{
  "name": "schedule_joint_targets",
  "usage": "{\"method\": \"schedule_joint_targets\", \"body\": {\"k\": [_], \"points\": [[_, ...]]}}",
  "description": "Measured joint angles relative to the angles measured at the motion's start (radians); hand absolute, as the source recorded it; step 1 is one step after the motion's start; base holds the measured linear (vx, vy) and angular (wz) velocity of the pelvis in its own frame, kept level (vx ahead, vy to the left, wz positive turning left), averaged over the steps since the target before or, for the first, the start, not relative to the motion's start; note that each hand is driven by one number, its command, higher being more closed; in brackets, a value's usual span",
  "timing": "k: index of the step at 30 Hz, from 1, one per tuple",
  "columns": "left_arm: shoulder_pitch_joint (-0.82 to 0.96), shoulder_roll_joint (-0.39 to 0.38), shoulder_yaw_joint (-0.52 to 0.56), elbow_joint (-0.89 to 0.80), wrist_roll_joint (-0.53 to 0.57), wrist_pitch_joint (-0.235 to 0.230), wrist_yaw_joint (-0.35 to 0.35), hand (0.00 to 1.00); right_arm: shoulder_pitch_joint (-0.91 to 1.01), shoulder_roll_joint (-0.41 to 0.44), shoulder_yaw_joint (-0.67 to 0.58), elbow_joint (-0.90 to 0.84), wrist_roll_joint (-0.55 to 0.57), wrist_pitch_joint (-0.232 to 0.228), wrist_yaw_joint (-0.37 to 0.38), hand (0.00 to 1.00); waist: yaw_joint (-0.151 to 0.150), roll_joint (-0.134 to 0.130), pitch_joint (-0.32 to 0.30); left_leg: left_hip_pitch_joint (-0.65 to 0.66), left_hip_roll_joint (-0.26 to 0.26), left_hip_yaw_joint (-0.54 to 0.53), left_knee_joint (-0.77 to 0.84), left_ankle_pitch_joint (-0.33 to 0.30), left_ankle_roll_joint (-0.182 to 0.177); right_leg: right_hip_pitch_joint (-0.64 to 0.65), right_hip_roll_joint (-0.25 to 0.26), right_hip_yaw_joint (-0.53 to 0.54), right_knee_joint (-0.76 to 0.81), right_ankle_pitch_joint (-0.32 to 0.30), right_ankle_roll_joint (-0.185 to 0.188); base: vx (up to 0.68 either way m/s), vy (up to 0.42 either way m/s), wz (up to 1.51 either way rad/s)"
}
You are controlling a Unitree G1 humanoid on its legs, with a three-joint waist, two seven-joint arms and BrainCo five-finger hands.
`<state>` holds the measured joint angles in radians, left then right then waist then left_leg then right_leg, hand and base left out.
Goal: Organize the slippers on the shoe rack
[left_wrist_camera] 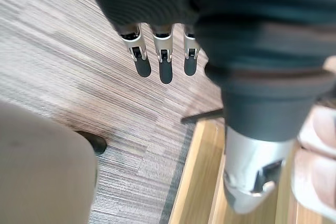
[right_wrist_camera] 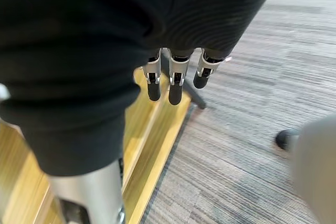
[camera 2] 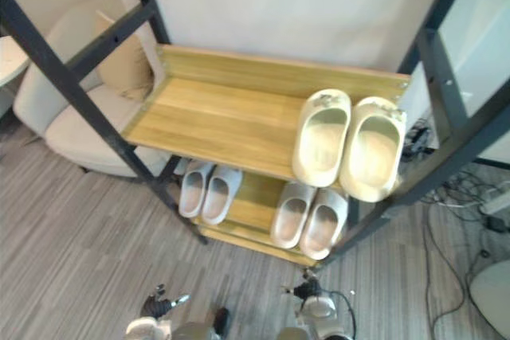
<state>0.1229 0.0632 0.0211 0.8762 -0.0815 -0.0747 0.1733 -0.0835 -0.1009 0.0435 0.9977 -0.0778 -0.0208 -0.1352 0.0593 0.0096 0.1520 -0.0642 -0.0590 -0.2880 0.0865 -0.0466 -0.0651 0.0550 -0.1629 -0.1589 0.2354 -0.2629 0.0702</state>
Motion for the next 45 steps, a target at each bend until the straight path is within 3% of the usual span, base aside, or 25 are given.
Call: {"method": "schedule_joint_targets", "body": {"k": [4, 6, 7, 9, 11, 12, 14, 15, 16, 19, 23, 25, 26, 27, 28, 29, 33, 35, 37, 38, 39, 40, 42, 43, 45], "points": [[-0.017, -0.016, 0.001, -0.003, -0.008, -0.002, 0.000, 0.00, -0.012, -0.019, 0.000, 0.000, 0.001, 0.001, -0.001, 0.00, 0.006, 0.029, 0.032, -0.067, 0.003, -0.045, 0.005, 0.060, -0.022, 0.006, 0.016, -0.095, -0.019, 0.008, -0.011, -0.06, -0.080, 0.83], [-0.018, -0.023, 0.001, -0.018, -0.009, -0.005, 0.000, 0.00, -0.030, -0.023, -0.015, 0.000, 0.000, 0.004, -0.005, 0.00, 0.003, 0.038, 0.055, -0.092, 0.012, 0.096, -0.066, 0.188, 0.002, -0.006, 0.003, -0.158, -0.041, 0.048, -0.051, -0.14, -0.033, 0.86], [-0.017, -0.024, 0.003, -0.021, -0.011, -0.005, 0.000, 0.00, -0.027, -0.020, -0.017, 0.000, 0.000, 0.004, -0.005, 0.00, 0.002, 0.033, 0.058, -0.097, 0.016, 0.138, -0.061, 0.179, 0.011, -0.005, 0.002, -0.167, -0.047, 0.050, -0.049, -0.16, 0.015, 0.68], [-0.022, -0.030, 0.022, -0.020, -0.006, 0.002, -0.001, 0.00, -0.029, -0.018, -0.038, -0.004, 0.001, 0.004, -0.011, 0.00, -0.006, 0.043, 0.064, -0.124, 0.076, 0.474, 0.208, -0.017, 0.081, -0.003, -0.013, -0.235, -0.029, 0.053, -0.043, -0.15, 0.037, 0.66], [-0.019, -0.036, 0.029, -0.020, 0.000, 0.001, 0.000, 0.00, -0.009, -0.023, -0.040, -0.009, 0.001, 0.004, -0.015, 0.00, -0.011, 0.053, 0.064, -0.128, 0.120, 0.610, 0.268, -0.047, 0.093, -0.008, -0.020, -0.285, 0.014, 0.049, -0.039, -0.14, 0.060, 0.83], [-0.019, -0.035, 0.022, -0.022, 0.003, 0.000, -0.001, 0.00, 0.004, -0.025, -0.055, -0.014, 0.000, 0.009, -0.018, 0.00, -0.014, 0.049, 0.060, -0.123, 0.089, 0.623, 0.214, -0.028, 0.096, -0.022, -0.026, -0.294, 0.028, 0.021, -0.021, -0.16, 0.086, 1.00], [-0.028, -0.028, 0.017, -0.019, 0.008, 0.003, -0.001, 0.00, 0.027, -0.015, -0.072, -0.033, 0.000, 0.009, -0.020, 0.00, -0.024, 0.038, 0.059, -0.074, 0.039, 0.587, 0.062, -0.015, 0.110, -0.016, -0.049, -0.336, -0.015, 0.032, -0.004, -0.12, 0.135, 0.92], [-0.030, -0.019, 0.021, -0.017, 0.019, 0.006, 0.000, 0.00, 0.026, -0.011, -0.080, -0.040, 0.000, 0.010, -0.022, 0.00, -0.020, 0.029, 0.063, -0.068, 0.044, 0.606, 0.086, -0.043, 0.110, -0.017, -0.065, -0.367, -0.019, 0.053, 0.003, 0.00, 0.130, 0.92], [-0.026, -0.029, 0.034, -0.005, 0.023, 0.010, 0.001, 0.00, 0.027, -0.013, -0.081, -0.047, -0.001, 0.008, -0.022, 0.00, -0.023, 0.035, 0.069, -0.042, 0.042, 0.585, 0.067, -0.031, 0.098, 0.003, -0.060, -0.377, -0.012, 0.052, 0.016, 0.03, 0.088, 0.63], [-0.028, -0.020, 0.028, 0.014, 0.024, 0.013, 0.001, 0.00, 0.042, 0.016, -0.080, -0.042, -0.001, 0.008, -0.021, 0.00, -0.020, 0.021, 0.061, 0.045, -0.017, 0.545, -0.120, 0.062, 0.120, 0.017, -0.064, -0.356, -0.045, 0.071, 0.019, -0.06, 0.123, 0.44], [-0.029, -0.018, 0.031, 0.020, 0.025, 0.013, 0.001, 0.00, 0.036, 0.032, -0.080, -0.037, -0.003, 0.009, -0.020, 0.00, -0.019, 0.013, 0.058, 0.075, -0.048, 0.521, -0.181, 0.084, 0.129, 0.014, -0.087, -0.352, -0.009, 0.065, 0.028, -0.01, 0.069, 0.20], [-0.027, -0.014, 0.032, 0.028, 0.032, 0.014, 0.000, 0.00, 0.039, 0.029, -0.079, -0.035, -0.003, 0.012, -0.020, 0.00, -0.022, 0.005, 0.059, 0.114, -0.083, 0.479, -0.190, 0.066, 0.156, 0.000, -0.151, -0.346, 0.143, 0.037, 0.057, 0.10, 0.040, 0.24], [-0.027, -0.014, 0.031, 0.033, 0.033, 0.015, 0.000, 0.00, 0.043, 0.028, -0.079, -0.035, -0.003, 0.013, -0.020, 0.00, -0.025, 0.007, 0.058, 0.123, -0.086, 0.452, -0.187, 0.064, 0.159, -0.034, -0.172, -0.319, 0.254, 0.040, 0.044, 0.10, 0.021, 0.36], [-0.028, -0.014, 0.030, 0.034, 0.035, 0.015, 0.000, 0.00, 0.045, 0.029, -0.080, -0.035, -0.003, 0.014, -0.020, 0.00, -0.027, 0.009, 0.059, 0.132, -0.085, 0.431, -0.184, 0.062, 0.162, -0.063, -0.176, -0.292, 0.311, 0.038, 0.029, 0.10, -0.011, 0.76], [-0.030, -0.004, 0.027, 0.041, 0.040, 0.018, 0.000, 0.00, 0.054, 0.036, -0.079, -0.036, -0.003, 0.016, -0.018, 0.00, -0.044, 0.009, 0.058, 0.135, -0.070, 0.373, -0.166, 0.057, 0.170, -0.109, -0.135, -0.190, 0.387, 0.006, 0.027, 0.13, -0.051, 1.15], [-0.028, 0.000, 0.028, 0.044, 0.039, 0.022, 0.000, 0.00, 0.051, 0.038, -0.079, -0.040, -0.002, 0.015, -0.018, 0.00, -0.053, 0.007, 0.058, 0.134, -0.056, 0.322, -0.154, 0.054, 0.169, -0.143, -0.078, -0.112, 0.392, -0.019, 0.028, 0.13, -0.077, 1.22], [-0.032, 0.000, 0.033, 0.050, 0.037, 0.024, 0.001, 0.00, 0.053, 0.039, -0.079, -0.040, 0.001, 0.014, -0.018, 0.00, -0.058, -0.003, 0.052, 0.134, -0.040, 0.174, -0.131, 0.035, 0.156, -0.267, 0.031, 0.067, 0.302, -0.011, 0.037, 0.15, -0.119, 1.15], [-0.029, -0.001, 0.034, 0.051, 0.037, 0.024, 0.000, 0.00, 0.057, 0.039, -0.079, -0.038, 0.001, 0.017, -0.020, 0.00, -0.060, -0.007, 0.050, 0.132, -0.041, 0.128, -0.101, 0.010, 0.140, -0.280, 0.043, 0.101, 0.225, 0.027, 0.027, 0.17, -0.183, 1.11], [-0.023, 0.006, 0.056, 0.050, 0.035, 0.021, 0.002, 0.00, 0.075, 0.052, -0.077, -0.036, 0.001, 0.019, -0.020, 0.00, -0.059, -0.047, 0.030, 0.104, -0.070, 0.045, 0.009, -0.078, 0.118, -0.273, 0.028, 0.104, 0.124, 0.080, -0.018, 0.23, -0.276, 1.26], [-0.021, 0.004, 0.072, 0.049, 0.034, 0.021, 0.003, 0.00, 0.081, 0.058, -0.077, -0.035, 0.001, 0.019, -0.020, 0.00, -0.059, -0.052, 0.027, 0.096, -0.073, 0.026, 0.048, -0.105, 0.111, -0.261, 0.026, 0.101, 0.120, 0.114, -0.020, 0.36, -0.348, 1.21], [-0.011, -0.015, 0.094, 0.050, 0.020, 0.021, 0.012, 0.00, 0.082, 0.056, -0.081, -0.036, 0.002, 0.019, -0.021, 0.00, -0.055, -0.029, 0.011, 0.071, -0.034, 0.003, 0.131, -0.161, 0.070, -0.229, 0.052, 0.033, 0.112, 0.095, -0.039, 0.25, -0.236, 0.74], [-0.009, -0.021, 0.102, 0.047, 0.017, 0.020, 0.016, 0.00, 0.082, 0.055, -0.081, -0.035, 0.002, 0.019, -0.021, 0.00, -0.051, -0.021, 0.007, 0.064, -0.024, 0.004, 0.146, -0.167, 0.063, -0.225, 0.058, 0.022, 0.107, 0.093, -0.044, 0.42, -0.302, 0.76], [-0.008, -0.053, 0.154, 0.031, 0.012, 0.022, 0.019, 0.00, 0.069, 0.067, -0.077, -0.048, 0.003, 0.017, -0.021, 0.00, -0.049, 0.014, 0.015, -0.036, 0.032, 0.114, 0.378, -0.221, -0.020, -0.165, 0.102, -0.044, 0.066, 0.080, -0.076, 0.35, -0.221, 0.56], [-0.009, -0.056, 0.161, 0.026, 0.008, 0.022, 0.019, 0.00, 0.069, 0.070, -0.075, -0.049, 0.003, 0.017, -0.021, 0.00, -0.048, 0.017, 0.017, -0.052, 0.041, 0.138, 0.421, -0.223, -0.022, -0.151, 0.106, -0.051, 0.057, 0.079, -0.080, 0.25, -0.170, 0.46], [-0.011, -0.059, 0.178, -0.010, -0.011, 0.022, 0.019, 0.00, 0.077, 0.095, -0.073, -0.075, 0.011, 0.018, -0.024, 0.00, -0.027, 0.013, 0.043, -0.130, 0.147, 0.336, 0.643, -0.252, -0.020, -0.050, 0.133, -0.102, 0.012, 0.064, -0.106, 0.31, -0.192, 0.39]]}}
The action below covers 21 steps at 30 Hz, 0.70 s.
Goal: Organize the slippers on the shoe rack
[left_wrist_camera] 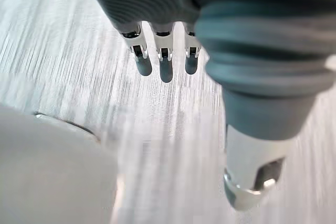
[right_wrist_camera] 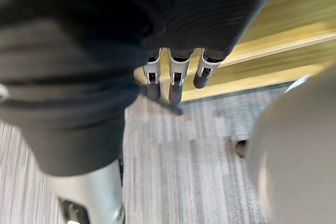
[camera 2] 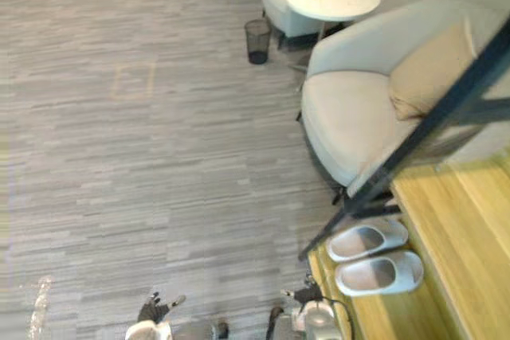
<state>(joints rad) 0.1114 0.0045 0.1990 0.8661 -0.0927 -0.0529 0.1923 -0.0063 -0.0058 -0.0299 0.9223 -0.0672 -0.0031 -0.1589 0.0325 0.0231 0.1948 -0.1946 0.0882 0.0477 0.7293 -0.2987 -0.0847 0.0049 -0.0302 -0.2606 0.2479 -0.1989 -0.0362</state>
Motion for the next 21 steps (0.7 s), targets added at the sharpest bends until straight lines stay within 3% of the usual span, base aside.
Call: {"method": "schedule_joint_targets", "body": {"k": [1, 4, 7, 8, 9, 10, 13, 14, 15, 16, 18, 19, 21], "points": [[-0.001, 0.004, 0.000, -0.013, 0.001, 0.000, 0.000, 0.00, 0.005, 0.004, -0.001, -0.002, 0.000, 0.000, -0.003, 0.00, 0.015, -0.016, 0.007, -0.019, 0.036, 0.078, 0.008, -0.010, 0.016, 0.040, -0.004, -0.022, -0.028, -0.001, 0.000, 0.25, -0.149, 0.34], [-0.019, 0.012, -0.004, -0.008, 0.002, 0.002, 0.000, 0.00, 0.002, -0.008, -0.007, -0.004, 0.002, 0.001, -0.011, 0.00, 0.018, -0.022, 0.011, -0.073, 0.039, 0.166, -0.100, -0.004, 0.024, 0.095, -0.037, -0.083, -0.097, -0.008, 0.014, 0.23, -0.024, 0.61], [-0.028, 0.016, -0.025, -0.010, 0.004, 0.001, 0.000, 0.00, 0.003, -0.028, -0.007, 0.007, 0.002, 0.009, -0.012, 0.00, 0.021, -0.020, 0.012, -0.117, 0.031, 0.260, -0.297, 0.084, 0.058, 0.138, -0.066, -0.163, -0.135, -0.025, 0.059, 0.24, 0.112, 0.82], [-0.029, 0.015, -0.027, -0.011, 0.003, 0.001, 0.000, 0.00, 0.001, -0.036, -0.006, 0.016, 0.002, 0.011, -0.013, 0.00, 0.027, -0.014, 0.010, -0.115, 0.033, 0.274, -0.358, 0.173, 0.075, 0.155, -0.066, -0.178, -0.128, -0.045, 0.092, 0.27, 0.162, 0.61], [-0.035, 0.020, -0.021, -0.011, 0.003, -0.001, 0.000, 0.00, -0.010, -0.036, -0.006, 0.040, 0.002, 0.010, -0.014, 0.00, 0.031, -0.029, 0.016, -0.102, 0.014, 0.280, -0.343, 0.193, 0.100, 0.175, -0.086, -0.179, -0.123, -0.062, 0.117, 0.48, 0.293, 0.49], [-0.036, 0.025, -0.019, -0.013, 0.004, -0.005, -0.001, 0.00, -0.029, -0.032, -0.004, 0.057, 0.002, 0.012, -0.014, 0.00, 0.041, -0.055, 0.022, -0.088, -0.013, 0.283, -0.341, 0.158, 0.111, 0.179, -0.116, -0.166, -0.090, -0.066, 0.126, 0.43, 0.270, 0.29], [-0.039, 0.037, -0.021, -0.010, 0.013, -0.002, 0.000, 0.00, -0.038, -0.024, -0.006, 0.053, 0.000, 0.010, -0.012, 0.00, 0.047, -0.071, 0.027, -0.025, -0.059, 0.270, -0.340, 0.095, 0.135, 0.126, -0.200, -0.134, 0.169, -0.059, 0.158, 0.35, 0.232, 0.24], [-0.038, 0.040, -0.022, -0.005, 0.014, 0.003, 0.000, 0.00, -0.028, -0.021, -0.006, 0.053, 0.000, 0.010, -0.010, 0.00, 0.043, -0.074, 0.030, 0.021, -0.078, 0.254, -0.344, 0.068, 0.143, 0.065, -0.241, -0.099, 0.365, -0.013, 0.150, 0.31, 0.173, 0.45], [-0.038, 0.042, -0.024, 0.003, 0.016, 0.012, 0.000, 0.00, -0.017, -0.016, -0.006, 0.053, 0.001, 0.010, -0.009, 0.00, 0.030, -0.071, 0.033, 0.058, -0.088, 0.228, -0.344, 0.046, 0.152, 0.015, -0.250, -0.054, 0.515, -0.001, 0.135, 0.47, 0.187, 0.75], [-0.034, 0.052, -0.023, 0.012, 0.024, 0.022, 0.000, 0.00, -0.010, -0.012, -0.006, 0.040, 0.002, 0.008, -0.006, 0.00, 0.018, -0.068, 0.038, 0.118, -0.091, 0.192, -0.355, 0.024, 0.155, -0.058, -0.208, 0.024, 0.661, -0.031, 0.150, 0.40, 0.116, 0.73], [-0.023, 0.062, -0.023, 0.014, 0.033, 0.027, 0.001, 0.00, -0.012, -0.016, -0.005, 0.038, 0.002, 0.004, -0.006, 0.00, 0.011, -0.062, 0.044, 0.210, -0.093, 0.156, -0.408, 0.019, 0.157, -0.134, -0.163, 0.029, 0.686, -0.072, 0.136, 0.45, 0.073, 0.71], [-0.021, 0.065, -0.023, 0.013, 0.032, 0.028, 0.002, 0.00, -0.014, -0.018, -0.005, 0.035, 0.002, 0.000, -0.007, 0.00, 0.008, -0.066, 0.051, 0.272, -0.092, 0.124, -0.450, 0.019, 0.157, -0.190, -0.132, 0.007, 0.616, -0.088, 0.112, 0.42, 0.034, 0.71], [-0.024, 0.062, -0.025, 0.014, 0.032, 0.028, 0.001, 0.00, -0.015, -0.020, -0.006, 0.027, 0.010, -0.005, -0.007, 0.00, 0.001, -0.071, 0.053, 0.322, -0.090, 0.065, -0.491, 0.016, 0.151, -0.271, -0.090, 0.003, 0.426, -0.077, 0.106, 0.50, -0.020, 0.99]]}}
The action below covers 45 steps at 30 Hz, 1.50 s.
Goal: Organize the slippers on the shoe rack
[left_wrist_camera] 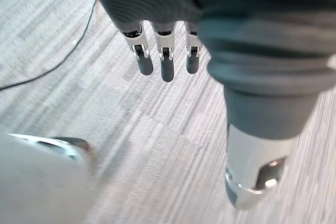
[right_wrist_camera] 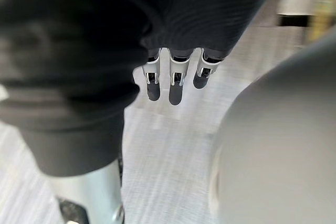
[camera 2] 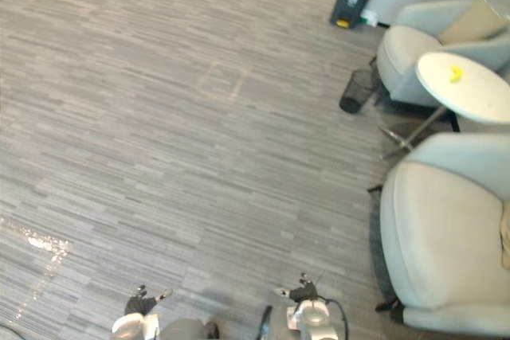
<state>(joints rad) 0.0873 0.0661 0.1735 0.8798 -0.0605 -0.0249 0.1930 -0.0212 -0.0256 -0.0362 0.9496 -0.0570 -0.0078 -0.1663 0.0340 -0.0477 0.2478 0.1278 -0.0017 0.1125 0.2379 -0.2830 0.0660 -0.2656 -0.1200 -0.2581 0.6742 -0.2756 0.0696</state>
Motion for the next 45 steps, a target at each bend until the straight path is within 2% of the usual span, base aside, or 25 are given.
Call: {"method": "schedule_joint_targets", "body": {"k": [4, 6, 7, 8, 10, 12, 17, 19, 20, 21, 22, 23, 25, 27, 28, 29, 31, 34, 35, 38, 39, 40, 42, 44, 45], "points": [[0.008, -0.001, -0.019, 0.000, 0.000, 0.000, 0.000, 0.00, -0.002, -0.001, -0.013, 0.004, 0.028, 0.002, -0.002, 0.00, -0.009, -0.021, -0.005, 0.079, -0.009, -0.137, -0.060, -0.053, -0.038, -0.055, 0.038, 0.086, -0.434, 0.206, -0.002, 0.42, -0.121, 1.05], [0.022, -0.007, -0.016, 0.002, 0.006, 0.003, 0.000, 0.00, 0.008, -0.004, -0.037, -0.011, 0.028, 0.003, -0.003, 0.00, -0.029, 0.000, -0.022, 0.106, 0.026, -0.203, -0.057, -0.093, -0.055, -0.055, 0.055, 0.079, -0.368, 0.277, -0.052, 0.55, -0.266, 1.06], [0.034, -0.013, -0.012, 0.002, 0.021, 0.002, -0.001, 0.00, 0.017, 0.002, -0.046, -0.031, 0.028, 0.005, -0.004, 0.00, -0.030, 0.021, -0.039, 0.096, 0.051, -0.226, -0.013, -0.105, -0.071, -0.053, 0.065, 0.045, -0.340, 0.255, -0.070, 0.70, -0.317, 1.17], [0.025, -0.036, 0.021, -0.012, 0.019, 0.003, -0.001, 0.00, 0.021, 0.008, -0.061, -0.058, 0.028, 0.005, -0.004, 0.00, -0.030, 0.042, -0.030, -0.043, 0.085, -0.206, 0.310, -0.091, -0.098, -0.011, 0.085, -0.004, -0.333, 0.211, -0.089, 0.70, -0.312, 0.83], [0.029, -0.059, 0.054, -0.038, 0.019, 0.004, -0.001, 0.00, 0.025, 0.006, -0.059, -0.089, 0.029, 0.005, -0.006, 0.00, -0.022, 0.080, -0.017, -0.170, 0.149, -0.167, 0.606, -0.002, -0.158, 0.049, 0.130, -0.010, -0.353, 0.180, -0.111, 0.52, -0.196, 0.15], [0.028, -0.078, 0.073, -0.081, 0.019, 0.004, -0.001, 0.00, 0.023, 0.041, -0.056, -0.101, 0.039, 0.007, -0.010, 0.00, 0.022, 0.097, -0.003, -0.311, 0.239, -0.091, 0.876, -0.035, -0.142, 0.161, 0.178, -0.002, -0.376, 0.120, -0.141, 0.63, -0.122, -0.29], [0.018, -0.078, 0.073, -0.156, 0.016, -0.009, -0.001, 0.00, 0.018, 0.094, -0.034, -0.104, 0.068, 0.008, -0.026, 0.00, 0.044, 0.040, 0.011, -0.534, 0.165, -0.010, 0.572, -0.062, -0.121, 0.362, 0.138, 0.000, -0.515, 0.055, -0.105, 0.54, -0.040, 0.09], [0.003, -0.083, 0.078, -0.167, 0.009, -0.014, -0.001, 0.00, 0.010, 0.092, -0.041, -0.094, 0.069, 0.010, -0.039, 0.00, 0.076, 0.026, 0.022, -0.574, 0.102, -0.014, 0.313, 0.029, -0.126, 0.431, 0.100, 0.011, -0.544, 0.025, -0.073, 0.54, 0.145, -0.14], [0.003, -0.082, 0.083, -0.175, 0.005, -0.014, 0.000, 0.00, 0.002, 0.090, -0.041, -0.076, 0.069, 0.010, -0.044, 0.00, 0.089, 0.021, 0.024, -0.581, 0.085, -0.014, 0.213, 0.140, -0.118, 0.464, 0.079, 0.021, -0.549, 0.001, -0.057, 0.64, 0.223, -0.32], [0.002, -0.076, 0.086, -0.169, -0.004, -0.015, 0.002, 0.00, -0.002, 0.091, -0.040, -0.051, 0.069, 0.012, -0.047, 0.00, 0.103, 0.005, 0.023, -0.550, 0.062, 0.003, 0.194, 0.239, -0.058, 0.496, 0.060, 0.046, -0.555, -0.013, -0.043, 0.76, 0.269, -0.27], [-0.005, -0.062, 0.086, -0.156, -0.003, -0.015, 0.002, 0.00, -0.012, 0.088, -0.029, -0.039, 0.070, 0.011, -0.043, 0.00, 0.102, -0.013, 0.018, -0.549, 0.053, 0.024, 0.212, 0.205, -0.057, 0.495, 0.039, 0.060, -0.547, -0.007, -0.057, 0.66, 0.245, -0.27], [-0.006, -0.061, 0.091, -0.153, -0.004, -0.014, 0.001, 0.00, -0.024, 0.090, -0.037, -0.038, 0.068, 0.011, -0.042, 0.00, 0.106, -0.015, 0.016, -0.555, 0.054, 0.032, 0.250, 0.172, -0.033, 0.486, 0.028, 0.082, -0.513, 0.009, -0.065, 0.65, 0.255, -0.20], [-0.016, -0.051, 0.091, -0.130, -0.002, -0.011, 0.002, 0.00, -0.022, 0.090, -0.055, -0.038, 0.064, 0.005, -0.041, 0.00, 0.106, -0.023, 0.012, -0.518, 0.048, 0.069, 0.332, 0.078, 0.013, 0.438, -0.011, 0.121, -0.306, 0.036, -0.014, 0.64, 0.265, -0.25], [-0.029, -0.037, 0.071, -0.094, 0.000, -0.004, 0.001, 0.00, -0.015, 0.088, -0.067, -0.039, 0.058, 0.004, -0.038, 0.00, 0.093, -0.020, 0.017, -0.424, 0.037, 0.070, 0.321, 0.000, 0.014, 0.327, -0.038, 0.149, 0.010, 0.120, 0.005, 0.57, 0.234, -0.17], [-0.036, -0.039, 0.062, -0.073, 0.000, 0.006, 0.001, 0.00, 0.001, 0.088, -0.074, -0.040, 0.059, 0.002, -0.037, 0.00, 0.074, -0.018, 0.025, -0.332, 0.030, 0.065, 0.299, -0.036, 0.010, 0.230, -0.028, 0.164, 0.271, 0.106, 0.023, 0.54, 0.189, -0.05], [-0.036, -0.041, 0.051, -0.069, 0.000, 0.010, 0.001, 0.00, 0.012, 0.088, -0.075, -0.041, 0.059, 0.001, -0.037, 0.00, 0.067, -0.015, 0.025, -0.296, 0.029, 0.065, 0.280, -0.043, 0.009, 0.197, -0.025, 0.157, 0.326, 0.096, 0.029, 0.50, 0.125, 0.00], [-0.039, -0.042, 0.023, -0.065, 0.001, 0.014, 0.002, 0.00, 0.041, 0.087, -0.070, -0.089, 0.058, -0.003, -0.035, 0.00, 0.049, -0.011, 0.018, -0.184, 0.027, 0.071, 0.186, -0.049, 0.006, 0.071, -0.019, 0.071, 0.363, 0.059, 0.009, 0.51, 0.067, -0.03], [-0.055, -0.050, 0.024, -0.058, 0.001, 0.013, 0.002, 0.00, 0.036, 0.085, -0.081, -0.110, 0.057, -0.012, -0.033, 0.00, 0.021, -0.015, 0.019, -0.041, 0.033, 0.084, 0.074, -0.063, -0.016, -0.061, -0.017, -0.066, 0.130, 0.032, -0.012, 0.50, 0.013, -0.06], [-0.059, -0.047, 0.022, -0.044, 0.001, 0.011, 0.002, 0.00, 0.018, 0.082, -0.079, -0.100, 0.056, -0.009, -0.031, 0.00, 0.011, -0.011, 0.020, 0.039, 0.039, 0.095, 0.015, -0.071, -0.034, -0.073, 0.012, -0.118, -0.141, 0.081, -0.029, 0.51, 0.005, -0.07], [-0.044, -0.030, 0.003, -0.035, 0.006, 0.011, 0.000, 0.00, 0.012, 0.084, -0.077, -0.077, 0.055, -0.004, -0.028, 0.00, 0.010, -0.022, 0.015, 0.123, 0.026, 0.086, -0.027, -0.100, -0.083, -0.067, 0.061, -0.106, -0.407, 0.216, -0.061, 0.56, -0.046, 0.01], [-0.036, -0.029, 0.002, -0.025, 0.017, 0.011, 0.000, 0.00, 0.010, 0.081, -0.078, -0.073, 0.055, -0.004, -0.028, 0.00, 0.004, -0.024, 0.010, 0.155, 0.025, 0.063, -0.022, -0.111, -0.102, -0.067, 0.072, -0.066, -0.392, 0.298, -0.150, 0.63, -0.113, 0.24], [-0.034, -0.035, 0.003, -0.020, 0.020, 0.012, 0.000, 0.00, 0.009, 0.074, -0.081, -0.075, 0.054, -0.003, -0.027, 0.00, -0.001, -0.014, -0.004, 0.163, 0.044, 0.036, 0.002, -0.111, -0.103, -0.074, 0.083, -0.065, -0.340, 0.308, -0.182, 0.65, -0.156, 0.31], [-0.023, -0.054, 0.009, -0.024, 0.022, 0.012, 0.000, 0.00, 0.015, 0.070, -0.091, -0.084, 0.054, 0.001, -0.024, 0.00, -0.001, 0.040, -0.027, 0.091, 0.114, 0.009, 0.217, -0.087, -0.144, -0.043, 0.129, -0.104, -0.312, 0.222, -0.194, 0.74, -0.193, 0.09], [0.008, -0.086, 0.068, -0.030, 0.031, 0.017, 0.000, 0.00, 0.027, 0.086, -0.070, -0.108, 0.055, 0.008, -0.020, 0.00, 0.005, 0.087, -0.023, -0.088, 0.208, 0.000, 0.705, 0.095, -0.162, 0.077, 0.217, -0.045, -0.351, 0.158, -0.214, 0.76, -0.136, -0.65], [0.009, -0.086, 0.070, -0.032, 0.032, 0.017, 0.000, 0.00, 0.027, 0.089, -0.069, -0.108, 0.055, 0.009, -0.020, 0.00, 0.005, 0.087, -0.022, -0.103, 0.215, 0.005, 0.742, 0.086, -0.160, 0.090, 0.223, -0.039, -0.354, 0.153, -0.215, 0.67, -0.026, -0.81]]}}
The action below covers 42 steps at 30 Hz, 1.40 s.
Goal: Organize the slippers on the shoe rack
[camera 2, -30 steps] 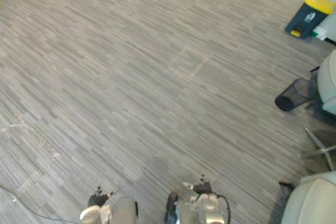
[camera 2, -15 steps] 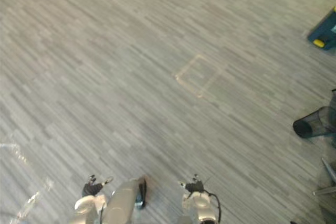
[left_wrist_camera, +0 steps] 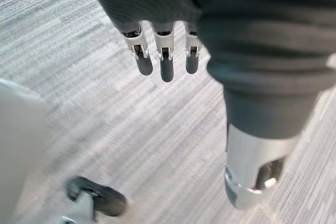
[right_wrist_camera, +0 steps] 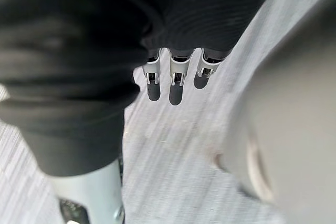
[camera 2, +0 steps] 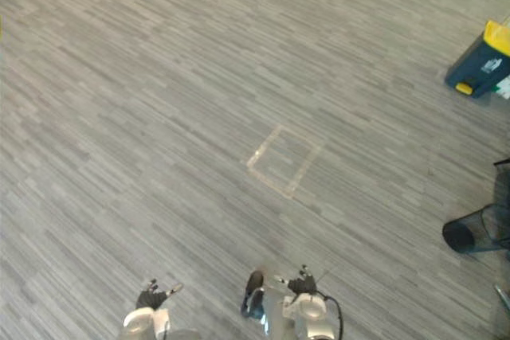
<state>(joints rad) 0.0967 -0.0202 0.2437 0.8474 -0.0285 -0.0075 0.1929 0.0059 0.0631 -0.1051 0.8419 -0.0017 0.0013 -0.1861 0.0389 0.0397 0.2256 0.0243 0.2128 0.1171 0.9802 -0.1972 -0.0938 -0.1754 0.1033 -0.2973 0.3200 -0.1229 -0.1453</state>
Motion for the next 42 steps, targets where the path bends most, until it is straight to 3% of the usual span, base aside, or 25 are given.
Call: {"method": "schedule_joint_targets", "body": {"k": [1, 3, 5, 7, 9, 10, 11, 12, 13, 14, 15, 16, 18, 20, 22, 25, 27, 28, 29, 30, 32, 34, 35, 39, 42], "points": [[0.002, -0.004, 0.004, -0.014, 0.007, 0.002, -0.003, 0.00, 0.004, 0.008, 0.002, 0.002, 0.001, 0.006, -0.001, 0.00, 0.004, -0.004, 0.005, -0.066, 0.026, 0.019, 0.117, -0.046, 0.014, 0.061, 0.020, 0.034, -0.027, -0.017, -0.003, 0.51, 0.004, -0.52], [0.008, 0.008, 0.005, -0.056, 0.007, -0.002, -0.001, 0.00, 0.006, 0.008, 0.010, 0.002, 0.001, 0.009, 0.000, 0.00, 0.029, -0.031, 0.014, -0.167, 0.024, 0.043, 0.146, -0.100, 0.050, 0.171, 0.015, 0.109, -0.078, -0.043, 0.005, 0.58, 0.016, -0.84], [0.023, 0.013, 0.009, -0.084, 0.002, -0.015, -0.001, 0.00, -0.007, 0.007, 0.008, 0.009, 0.001, 0.008, -0.007, 0.00, 0.034, -0.048, 0.016, -0.260, -0.005, 0.041, 0.014, -0.138, 0.058, 0.253, -0.009, 0.172, -0.127, -0.054, 0.022, 0.63, 0.123, -0.93], [0.023, 0.008, 0.016, -0.111, -0.017, -0.028, -0.001, 0.00, -0.026, 0.007, -0.007, 0.045, 0.001, 0.008, -0.012, 0.00, 0.049, -0.066, 0.029, -0.338, -0.051, 0.032, -0.271, -0.134, 0.042, 0.326, -0.058, 0.231, -0.171, -0.074, 0.055, 0.52, 0.238, -0.86], [0.021, -0.001, 0.015, -0.122, -0.027, -0.033, -0.001, 0.00, -0.025, 0.000, -0.011, 0.060, 0.001, 0.011, -0.017, 0.00, 0.059, -0.054, 0.036, -0.374, -0.074, 0.002, -0.491, -0.047, 0.024, 0.374, -0.093, 0.263, -0.201, -0.106, 0.095, 0.41, 0.279, -0.56], [0.023, -0.007, 0.018, -0.122, -0.044, -0.034, -0.001, 0.00, -0.027, -0.004, -0.010, 0.086, 0.001, 0.014, -0.021, 0.00, 0.067, -0.046, 0.037, -0.375, -0.080, -0.018, -0.606, 0.060, 0.007, 0.407, -0.110, 0.283, -0.209, -0.143, 0.126, 0.46, 0.361, -0.55], [0.025, -0.003, 0.020, -0.121, -0.047, -0.034, -0.001, 0.00, -0.024, -0.007, -0.009, 0.101, 0.001, 0.017, -0.021, 0.00, 0.075, -0.049, 0.035, -0.361, -0.092, -0.018, -0.603, 0.129, 0.004, 0.421, -0.125, 0.298, -0.206, -0.166, 0.138, 0.57, 0.447, -0.50], [0.025, 0.003, 0.025, -0.122, -0.055, -0.036, 0.000, 0.00, -0.031, -0.001, 0.000, 0.126, 0.001, 0.019, -0.019, 0.00, 0.077, -0.065, 0.029, -0.370, -0.121, -0.019, -0.547, 0.127, 0.028, 0.430, -0.152, 0.312, -0.186, -0.193, 0.137, 0.52, 0.362, -0.33], [0.025, 0.012, 0.036, -0.127, -0.057, -0.036, 0.000, 0.00, -0.027, -0.001, -0.006, 0.124, 0.001, 0.018, -0.017, 0.00, 0.076, -0.071, 0.028, -0.401, -0.131, -0.015, -0.453, 0.049, 0.065, 0.417, -0.166, 0.314, -0.126, -0.195, 0.136, 0.55, 0.356, -0.22], [0.024, 0.016, 0.039, -0.128, -0.059, -0.036, 0.000, 0.00, -0.024, -0.001, -0.013, 0.120, 0.001, 0.017, -0.018, 0.00, 0.074, -0.076, 0.027, -0.402, -0.134, -0.008, -0.426, 0.019, 0.081, 0.400, -0.176, 0.313, -0.070, -0.194, 0.144, 0.56, 0.343, -0.17], [0.024, 0.028, 0.040, -0.120, -0.062, -0.033, 0.001, 0.00, -0.020, -0.001, -0.018, 0.119, 0.001, 0.017, -0.020, 0.00, 0.076, -0.086, 0.026, -0.384, -0.141, 0.011, -0.405, -0.021, 0.092, 0.354, -0.193, 0.317, 0.059, -0.190, 0.186, 0.55, 0.333, -0.22], [0.024, 0.051, 0.025, -0.092, -0.061, -0.025, 0.000, 0.00, -0.013, -0.001, -0.027, 0.117, 0.000, 0.017, -0.018, 0.00, 0.074, -0.089, 0.029, -0.333, -0.155, 0.026, -0.390, -0.071, 0.103, 0.272, -0.209, 0.332, 0.307, -0.145, 0.250, 0.52, 0.316, -0.26], [0.024, 0.068, 0.006, -0.068, -0.060, -0.013, 0.001, 0.00, -0.007, -0.001, -0.041, 0.108, 0.000, 0.011, -0.014, 0.00, 0.066, -0.090, 0.033, -0.243, -0.168, 0.042, -0.390, -0.120, 0.113, 0.194, -0.225, 0.326, 0.574, -0.109, 0.274, 0.47, 0.233, -0.25], [0.033, 0.068, -0.014, -0.067, -0.060, -0.008, 0.001, 0.00, 0.000, -0.001, -0.039, 0.073, -0.002, 0.004, -0.007, 0.00, 0.055, -0.085, 0.033, -0.066, -0.171, 0.077, -0.454, -0.174, 0.136, 0.060, -0.247, 0.197, 0.770, -0.128, 0.236, 0.61, 0.207, -0.19], [0.029, 0.068, -0.026, -0.061, -0.058, -0.007, 0.001, 0.00, -0.002, -0.001, -0.040, 0.066, -0.007, 0.000, -0.007, 0.00, 0.048, -0.090, 0.032, -0.011, -0.171, 0.091, -0.508, -0.177, 0.136, -0.012, -0.255, 0.121, 0.729, -0.140, 0.215, 0.45, 0.106, -0.16], [0.022, 0.058, -0.028, -0.041, -0.051, -0.007, 0.000, 0.00, -0.021, -0.003, -0.043, 0.060, -0.039, -0.001, -0.004, 0.00, 0.032, -0.086, 0.033, 0.134, -0.161, 0.139, -0.629, -0.182, 0.119, -0.090, -0.247, -0.090, 0.427, -0.140, 0.185, 0.47, 0.073, -0.37], [0.032, 0.065, -0.036, -0.026, -0.042, -0.007, -0.002, 0.00, -0.041, -0.004, -0.039, 0.081, -0.041, 0.001, 0.004, 0.00, 0.019, -0.088, 0.031, 0.193, -0.161, 0.160, -0.673, -0.199, 0.087, -0.085, -0.187, -0.146, 0.142, -0.053, 0.156, 0.53, 0.063, -0.30], [0.032, 0.074, -0.049, -0.022, -0.030, -0.007, -0.003, 0.00, -0.039, -0.005, -0.040, 0.085, -0.041, 0.005, 0.010, 0.00, 0.017, -0.098, 0.026, 0.224, -0.176, 0.160, -0.686, -0.209, 0.068, -0.083, -0.162, -0.154, 0.021, 0.023, 0.130, 0.67, 0.027, -0.07], [0.031, 0.079, -0.061, -0.019, -0.018, -0.007, -0.004, 0.00, -0.033, -0.006, -0.040, 0.084, -0.040, 0.006, 0.012, 0.00, 0.015, -0.108, 0.019, 0.236, -0.188, 0.148, -0.673, -0.218, 0.053, -0.084, -0.151, -0.141, -0.011, 0.087, 0.056, 0.73, -0.021, 0.19], [0.021, 0.073, -0.060, -0.013, -0.008, -0.006, -0.004, 0.00, -0.035, -0.014, -0.047, 0.075, -0.041, 0.008, 0.013, 0.00, 0.008, -0.099, 0.015, 0.232, -0.165, 0.124, -0.608, -0.224, 0.042, -0.073, -0.136, -0.141, 0.011, 0.124, -0.018, 0.62, -0.042, 0.20], [0.015, 0.050, -0.057, -0.012, 0.020, -0.005, -0.009, 0.00, -0.027, -0.018, -0.047, 0.070, -0.041, 0.007, 0.015, 0.00, 0.009, -0.051, 0.002, 0.141, -0.094, 0.112, -0.362, -0.180, -0.001, -0.029, -0.091, -0.164, -0.018, 0.081, -0.016, 0.59, -0.044, -0.01], [0.015, 0.026, -0.025, -0.014, 0.028, -0.005, -0.023, 0.00, -0.024, -0.014, -0.036, 0.052, -0.040, 0.014, 0.013, 0.00, 0.014, -0.014, 0.004, 0.014, -0.009, 0.102, -0.054, -0.089, 0.038, 0.056, -0.028, -0.101, -0.078, 0.057, -0.022, 0.61, 0.018, -0.65], [0.012, 0.027, -0.028, -0.015, 0.028, -0.005, -0.024, 0.00, -0.022, 0.002, -0.036, 0.048, -0.039, 0.018, 0.013, 0.00, 0.014, -0.019, 0.006, -0.010, 0.008, 0.111, -0.002, -0.111, 0.050, 0.090, -0.020, -0.070, -0.088, 0.046, -0.019, 0.51, 0.067, -0.94], [0.018, 0.023, -0.037, -0.039, 0.028, -0.010, -0.030, 0.00, -0.015, 0.007, -0.044, 0.044, -0.038, 0.019, 0.010, 0.00, 0.022, -0.040, 0.001, -0.114, 0.000, 0.093, -0.129, -0.195, 0.033, 0.198, -0.041, 0.091, -0.120, 0.022, 0.011, 0.45, 0.143, -1.12], [0.017, 0.014, -0.037, -0.051, 0.027, -0.014, -0.028, 0.00, -0.023, 0.008, -0.050, 0.045, -0.039, 0.024, 0.008, 0.00, 0.025, -0.039, 0.004, -0.205, -0.062, -0.062, -0.331, -0.192, 0.027, 0.216, -0.083, 0.217, -0.094, -0.017, 0.076, 0.27, 0.290, -1.14]]}}
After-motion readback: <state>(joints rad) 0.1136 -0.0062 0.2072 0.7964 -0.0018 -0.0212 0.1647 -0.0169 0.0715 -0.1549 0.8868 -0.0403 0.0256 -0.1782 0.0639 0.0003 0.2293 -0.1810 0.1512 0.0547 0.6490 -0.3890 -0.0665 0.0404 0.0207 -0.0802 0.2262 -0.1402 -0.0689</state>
